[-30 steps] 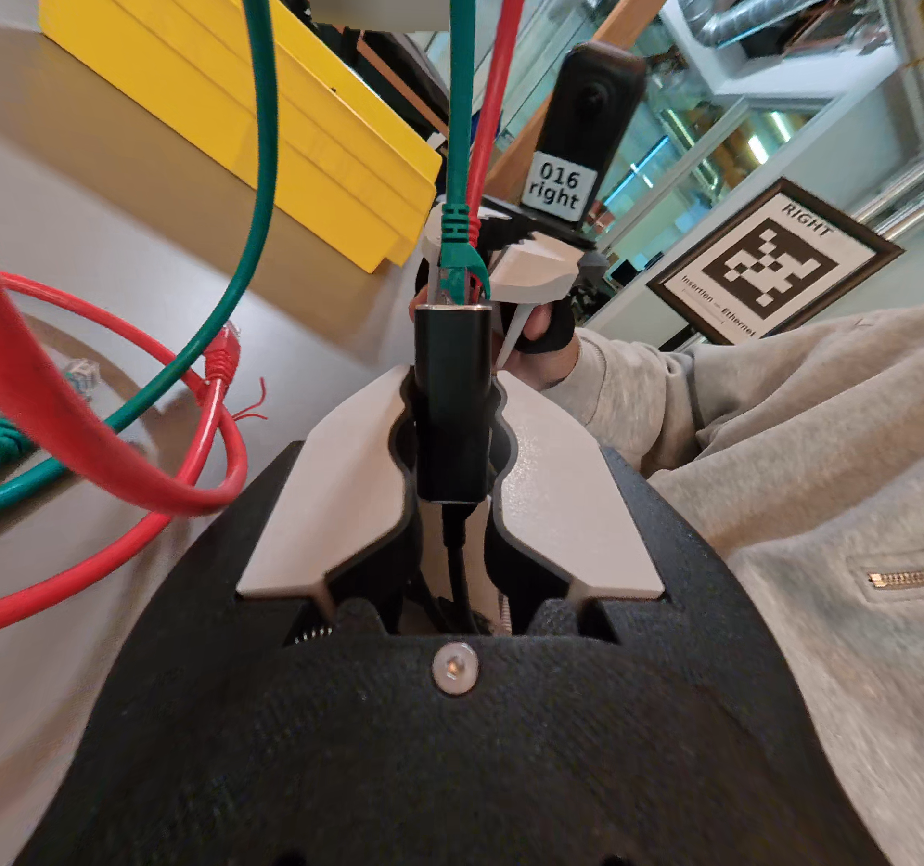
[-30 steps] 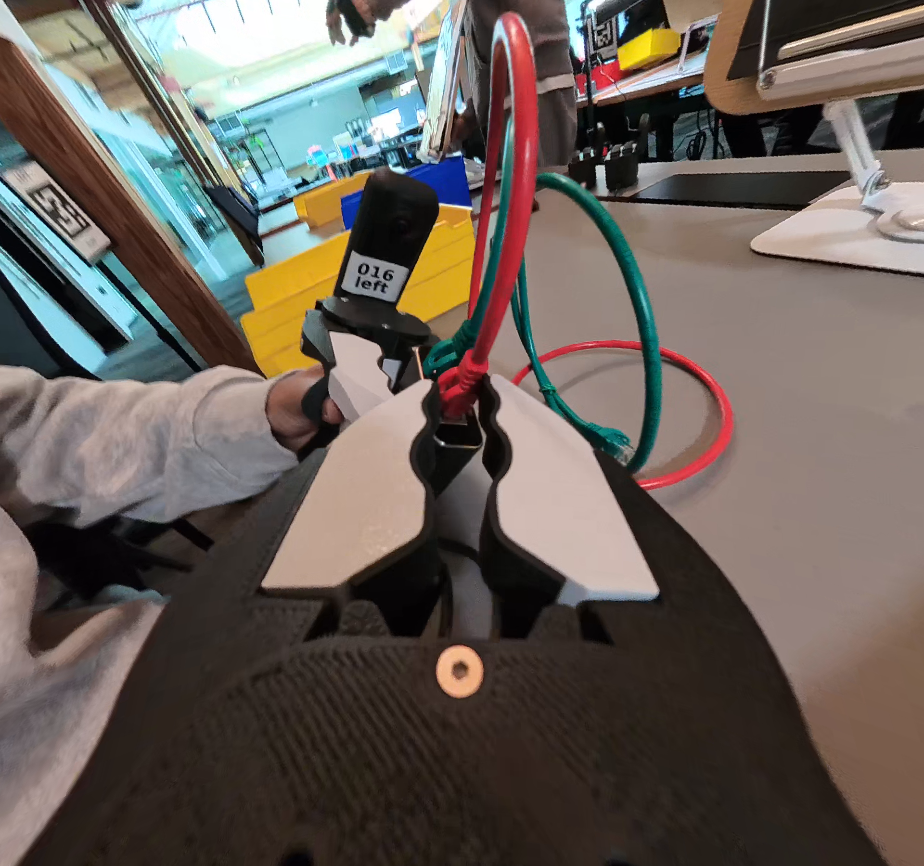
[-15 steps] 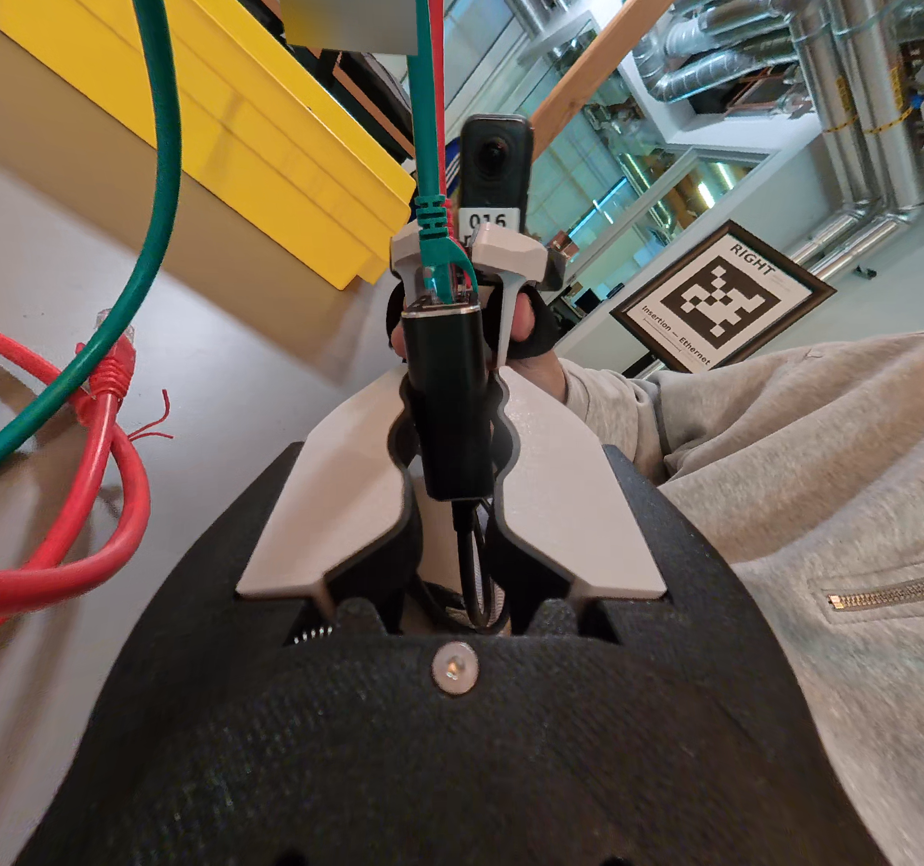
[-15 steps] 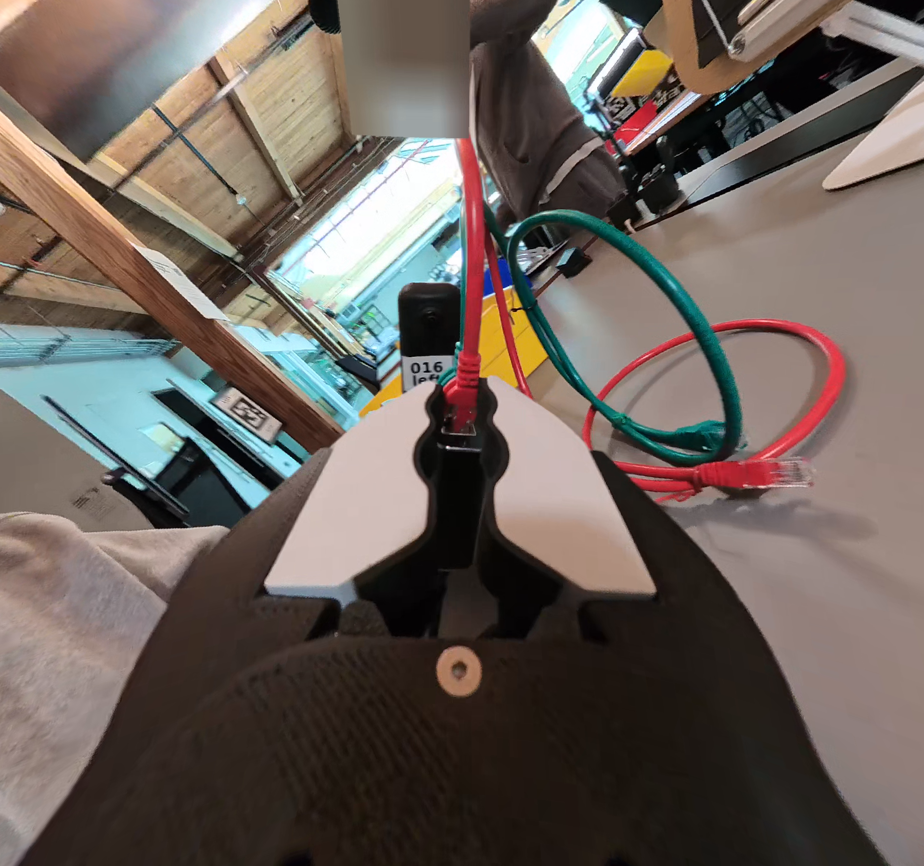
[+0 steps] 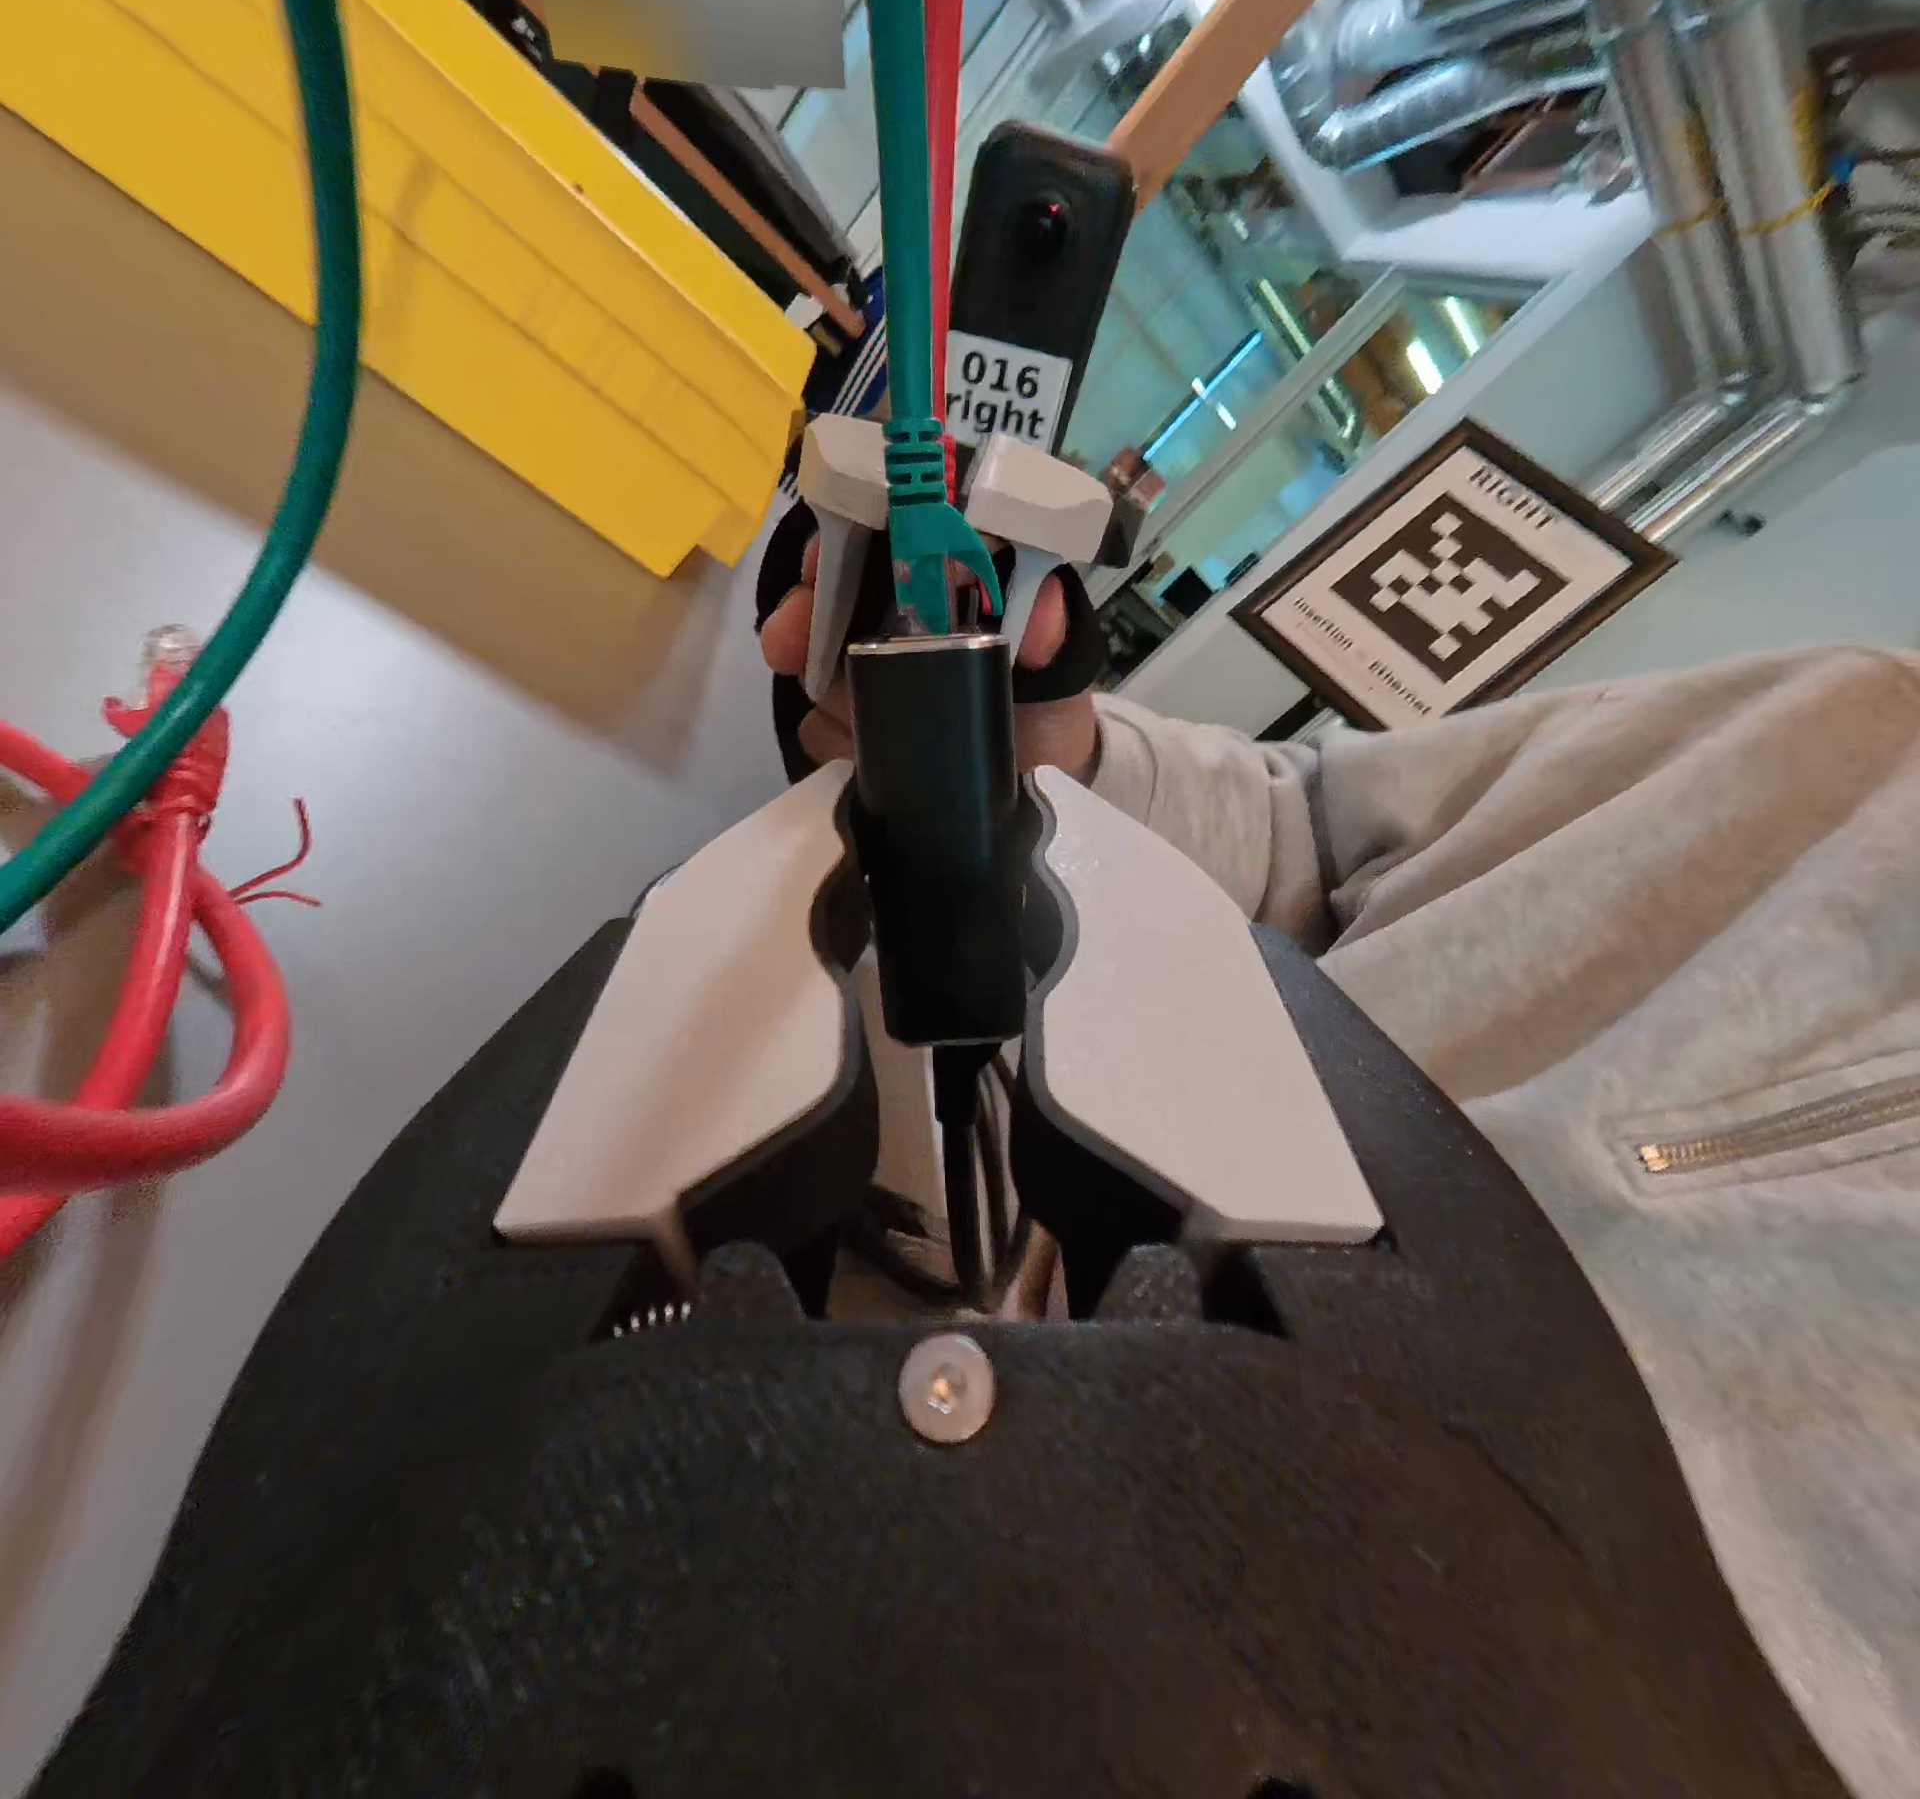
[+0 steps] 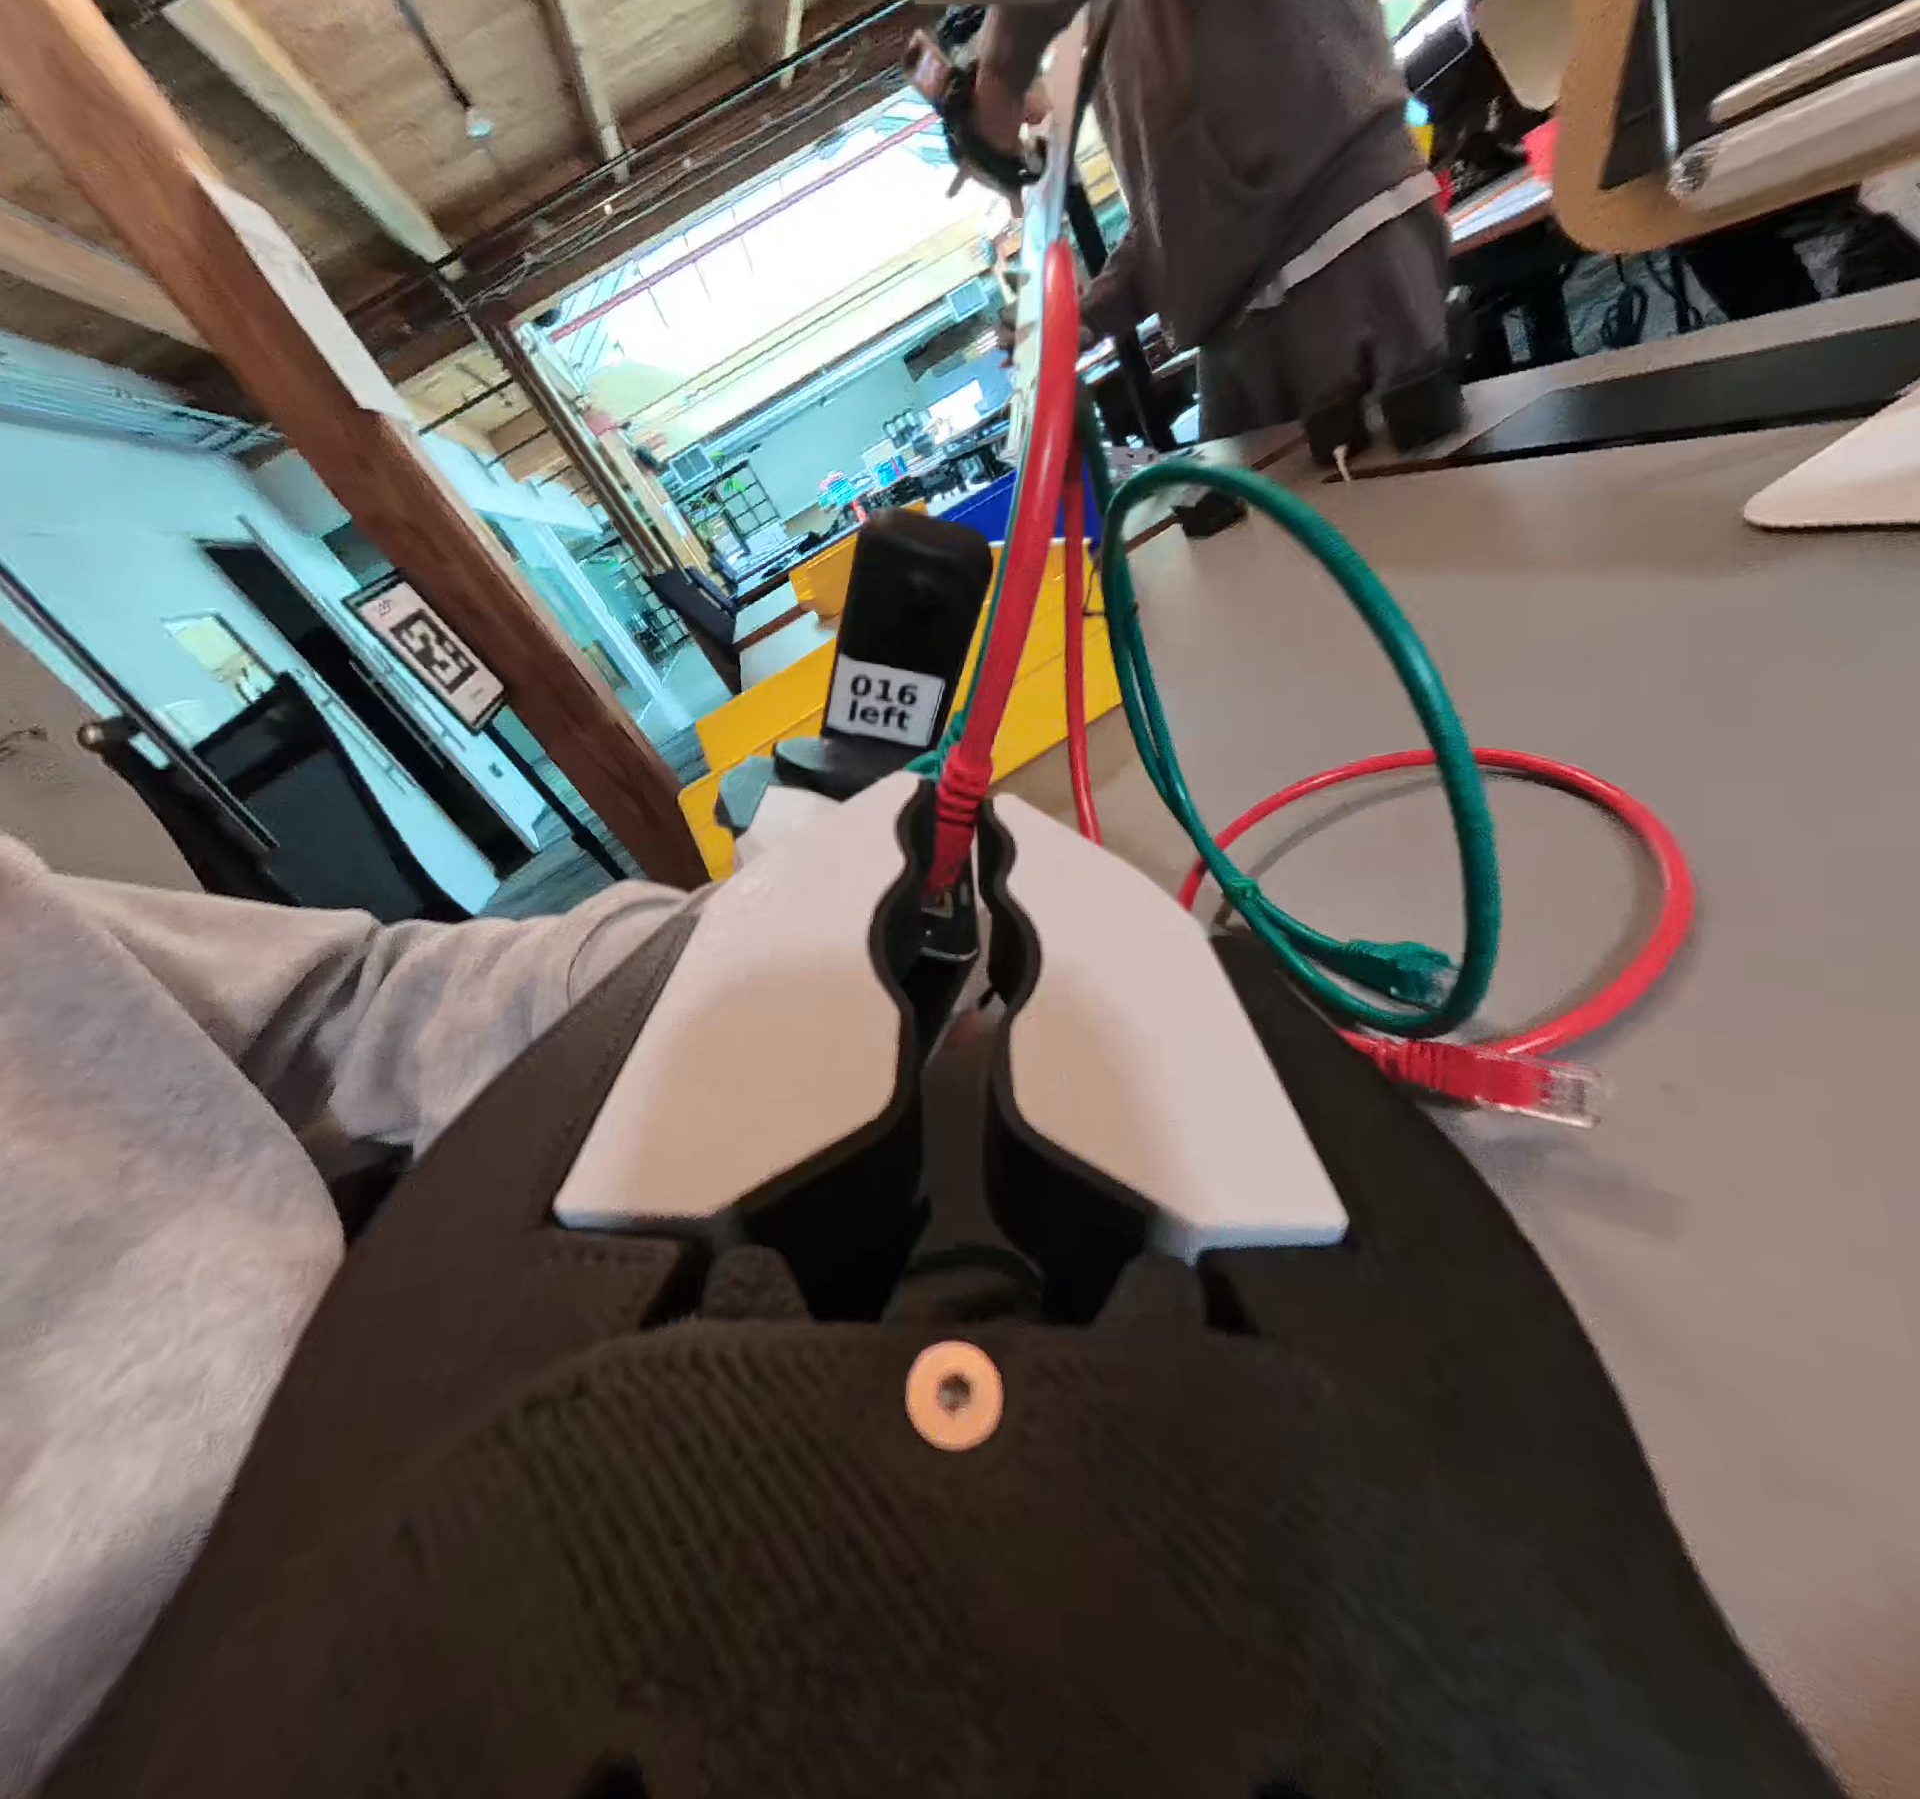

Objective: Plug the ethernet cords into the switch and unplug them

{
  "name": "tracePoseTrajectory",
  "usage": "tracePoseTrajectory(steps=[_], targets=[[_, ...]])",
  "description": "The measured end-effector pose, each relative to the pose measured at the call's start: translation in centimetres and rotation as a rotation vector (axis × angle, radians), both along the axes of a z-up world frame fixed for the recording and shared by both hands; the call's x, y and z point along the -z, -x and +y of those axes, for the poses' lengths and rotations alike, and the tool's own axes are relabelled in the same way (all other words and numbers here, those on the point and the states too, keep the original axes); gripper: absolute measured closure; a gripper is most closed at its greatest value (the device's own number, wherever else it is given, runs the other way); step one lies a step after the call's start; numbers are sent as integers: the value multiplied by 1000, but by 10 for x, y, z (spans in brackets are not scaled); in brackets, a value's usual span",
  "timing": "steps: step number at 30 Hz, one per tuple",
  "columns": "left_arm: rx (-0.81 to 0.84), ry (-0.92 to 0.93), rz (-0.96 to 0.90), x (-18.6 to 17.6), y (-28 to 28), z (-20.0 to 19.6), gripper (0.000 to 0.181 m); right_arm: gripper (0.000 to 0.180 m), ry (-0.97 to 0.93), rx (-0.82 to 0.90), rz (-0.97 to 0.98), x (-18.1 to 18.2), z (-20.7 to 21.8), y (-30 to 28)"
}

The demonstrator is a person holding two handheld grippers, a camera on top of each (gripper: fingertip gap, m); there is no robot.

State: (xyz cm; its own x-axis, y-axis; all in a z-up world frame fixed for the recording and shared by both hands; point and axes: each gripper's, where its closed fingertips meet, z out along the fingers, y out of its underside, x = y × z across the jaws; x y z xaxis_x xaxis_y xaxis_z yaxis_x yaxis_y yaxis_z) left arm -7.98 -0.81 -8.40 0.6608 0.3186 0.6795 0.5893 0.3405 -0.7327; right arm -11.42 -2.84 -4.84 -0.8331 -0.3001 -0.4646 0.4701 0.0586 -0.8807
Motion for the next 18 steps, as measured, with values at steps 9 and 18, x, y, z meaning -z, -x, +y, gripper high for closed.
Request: tracePoseTrajectory(steps=[9,18], targets=[[-116,271,-40,33,8,-41,152,145,-137,39,197,32,6,10],[-51,341,58,37,1,-32,152,123,-163,-42,189,37,-2,-11]])
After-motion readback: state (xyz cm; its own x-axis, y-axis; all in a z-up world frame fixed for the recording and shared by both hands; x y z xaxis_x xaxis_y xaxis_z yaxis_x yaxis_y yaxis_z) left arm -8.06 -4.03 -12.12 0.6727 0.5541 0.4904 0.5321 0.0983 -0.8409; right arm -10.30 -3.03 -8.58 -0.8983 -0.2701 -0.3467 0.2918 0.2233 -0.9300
